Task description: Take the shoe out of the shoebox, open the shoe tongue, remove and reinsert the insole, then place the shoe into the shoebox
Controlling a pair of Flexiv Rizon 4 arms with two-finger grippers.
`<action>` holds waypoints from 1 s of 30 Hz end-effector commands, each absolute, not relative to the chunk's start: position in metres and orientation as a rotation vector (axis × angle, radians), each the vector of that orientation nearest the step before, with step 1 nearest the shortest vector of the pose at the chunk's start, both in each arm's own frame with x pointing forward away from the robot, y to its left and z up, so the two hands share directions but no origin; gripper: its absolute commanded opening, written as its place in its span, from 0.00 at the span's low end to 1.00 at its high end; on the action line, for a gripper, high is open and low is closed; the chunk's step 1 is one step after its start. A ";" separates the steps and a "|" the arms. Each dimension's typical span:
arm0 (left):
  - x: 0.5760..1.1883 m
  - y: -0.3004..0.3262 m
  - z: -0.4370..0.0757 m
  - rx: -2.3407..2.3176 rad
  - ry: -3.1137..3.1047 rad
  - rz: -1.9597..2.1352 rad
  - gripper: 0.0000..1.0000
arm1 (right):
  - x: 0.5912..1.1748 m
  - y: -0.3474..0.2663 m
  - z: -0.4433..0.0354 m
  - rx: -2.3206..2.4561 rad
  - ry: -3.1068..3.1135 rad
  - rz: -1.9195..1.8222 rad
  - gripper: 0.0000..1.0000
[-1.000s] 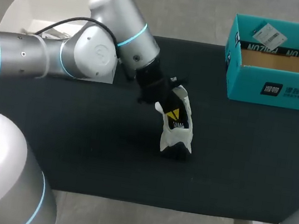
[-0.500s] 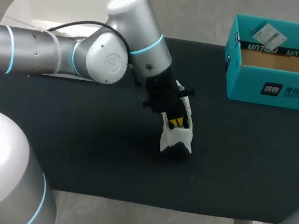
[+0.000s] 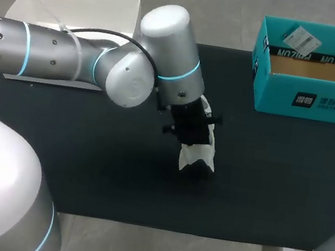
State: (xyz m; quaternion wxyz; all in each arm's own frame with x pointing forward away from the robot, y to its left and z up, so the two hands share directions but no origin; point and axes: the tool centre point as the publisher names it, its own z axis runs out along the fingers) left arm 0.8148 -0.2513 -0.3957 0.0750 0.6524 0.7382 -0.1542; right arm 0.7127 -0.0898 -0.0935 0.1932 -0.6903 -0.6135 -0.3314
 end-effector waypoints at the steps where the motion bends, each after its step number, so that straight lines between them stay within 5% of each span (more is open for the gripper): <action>1: 0.820 -0.265 -0.410 1.960 2.258 -0.427 0.00 | 0.715 -0.090 -0.094 -1.936 -1.722 -0.924 1.00; 15: 0.819 -0.259 -0.373 1.905 2.366 -0.361 0.00 | 0.715 -0.090 -0.094 -1.936 -1.722 -0.924 1.00; 30: 0.814 -0.269 -0.420 1.959 2.503 -0.379 0.00 | 0.715 -0.090 -0.094 -1.936 -1.722 -0.924 1.00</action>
